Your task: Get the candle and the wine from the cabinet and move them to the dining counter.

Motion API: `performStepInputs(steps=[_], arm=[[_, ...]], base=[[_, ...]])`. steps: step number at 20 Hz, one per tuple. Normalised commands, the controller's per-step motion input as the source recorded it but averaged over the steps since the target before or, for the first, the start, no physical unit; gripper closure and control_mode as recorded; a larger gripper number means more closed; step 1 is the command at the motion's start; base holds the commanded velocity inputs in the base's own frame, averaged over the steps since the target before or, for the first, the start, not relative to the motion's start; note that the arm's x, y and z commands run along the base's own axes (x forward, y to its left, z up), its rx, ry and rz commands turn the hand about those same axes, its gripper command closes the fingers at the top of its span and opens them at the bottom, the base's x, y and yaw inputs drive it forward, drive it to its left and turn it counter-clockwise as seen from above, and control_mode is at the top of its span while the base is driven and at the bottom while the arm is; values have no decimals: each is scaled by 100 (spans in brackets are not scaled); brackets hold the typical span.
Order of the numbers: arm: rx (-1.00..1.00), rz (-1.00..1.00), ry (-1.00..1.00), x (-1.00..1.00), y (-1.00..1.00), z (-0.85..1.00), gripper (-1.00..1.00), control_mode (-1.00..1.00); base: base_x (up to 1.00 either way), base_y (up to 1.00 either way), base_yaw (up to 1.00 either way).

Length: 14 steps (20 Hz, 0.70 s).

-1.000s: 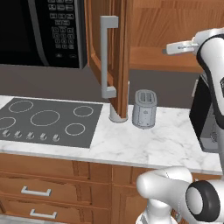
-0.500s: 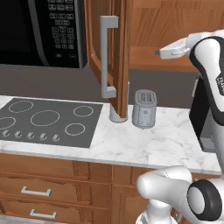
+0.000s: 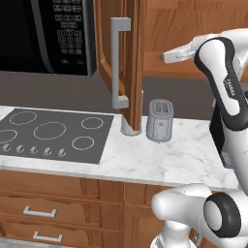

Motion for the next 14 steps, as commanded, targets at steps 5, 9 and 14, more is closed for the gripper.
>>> performStepInputs(steps=[5,9,14], arm=[[0,0,5,18,11,2,-100,-100],[0,0,1,28,1,0,-100,-100],[0,0,0,23,0,0,-100,-100]], base=[[0,0,0],[0,0,0],[0,0,0]])
